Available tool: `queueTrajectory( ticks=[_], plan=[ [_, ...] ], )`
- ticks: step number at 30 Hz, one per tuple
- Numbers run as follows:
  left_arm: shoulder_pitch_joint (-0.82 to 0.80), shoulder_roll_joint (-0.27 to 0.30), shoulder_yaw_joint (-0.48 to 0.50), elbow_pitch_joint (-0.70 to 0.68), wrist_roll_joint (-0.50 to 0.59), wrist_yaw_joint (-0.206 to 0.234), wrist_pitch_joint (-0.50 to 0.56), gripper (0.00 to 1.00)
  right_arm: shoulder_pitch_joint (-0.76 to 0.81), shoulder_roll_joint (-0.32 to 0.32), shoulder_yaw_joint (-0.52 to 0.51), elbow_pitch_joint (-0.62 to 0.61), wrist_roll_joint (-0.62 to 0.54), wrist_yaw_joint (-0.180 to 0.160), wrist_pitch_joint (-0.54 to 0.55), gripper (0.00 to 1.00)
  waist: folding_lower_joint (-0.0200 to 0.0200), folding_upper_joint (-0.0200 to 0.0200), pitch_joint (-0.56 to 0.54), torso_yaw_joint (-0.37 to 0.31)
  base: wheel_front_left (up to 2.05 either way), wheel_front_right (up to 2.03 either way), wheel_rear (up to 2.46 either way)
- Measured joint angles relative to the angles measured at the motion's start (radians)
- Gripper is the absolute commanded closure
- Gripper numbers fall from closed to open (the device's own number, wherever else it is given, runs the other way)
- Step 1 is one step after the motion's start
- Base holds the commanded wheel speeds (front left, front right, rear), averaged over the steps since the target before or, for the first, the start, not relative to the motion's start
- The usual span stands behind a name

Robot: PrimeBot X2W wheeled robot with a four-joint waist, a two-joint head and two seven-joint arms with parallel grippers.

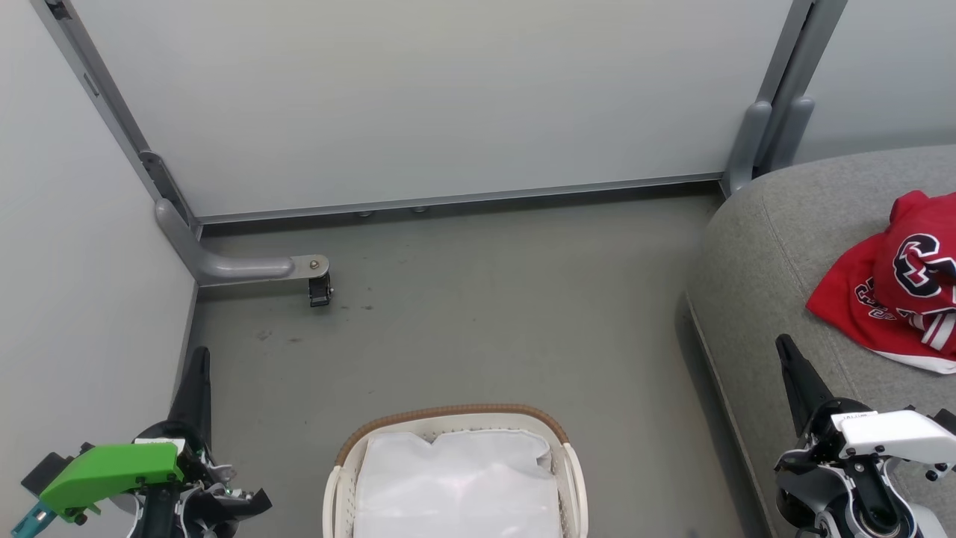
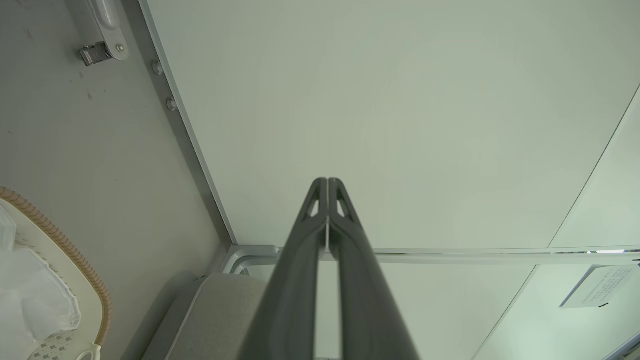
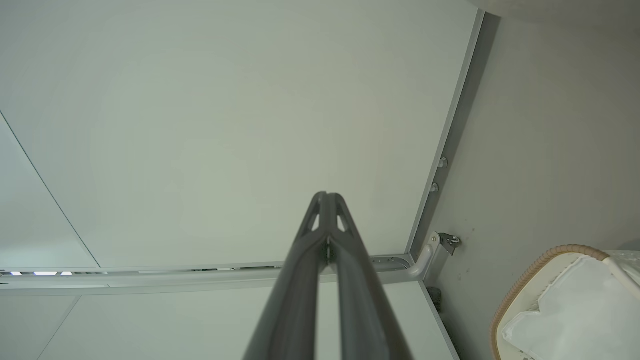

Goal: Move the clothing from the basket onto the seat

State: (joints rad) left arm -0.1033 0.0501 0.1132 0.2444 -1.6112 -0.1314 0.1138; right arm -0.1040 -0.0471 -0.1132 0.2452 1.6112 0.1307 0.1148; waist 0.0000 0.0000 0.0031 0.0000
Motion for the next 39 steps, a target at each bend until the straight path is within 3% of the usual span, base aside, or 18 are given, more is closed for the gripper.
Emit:
queueTrajectory(
  ticks=[39],
  plan=[
    [0.0, 0.0, 0.0, 0.0, 0.0, 0.0, 0.0, 1.0, 0.0, 0.0, 0.0, 0.0, 0.0, 0.0, 0.0, 1.0, 0.0, 0.0, 0.0, 0.0, 0.0, 0.0, 0.0]
  ],
)
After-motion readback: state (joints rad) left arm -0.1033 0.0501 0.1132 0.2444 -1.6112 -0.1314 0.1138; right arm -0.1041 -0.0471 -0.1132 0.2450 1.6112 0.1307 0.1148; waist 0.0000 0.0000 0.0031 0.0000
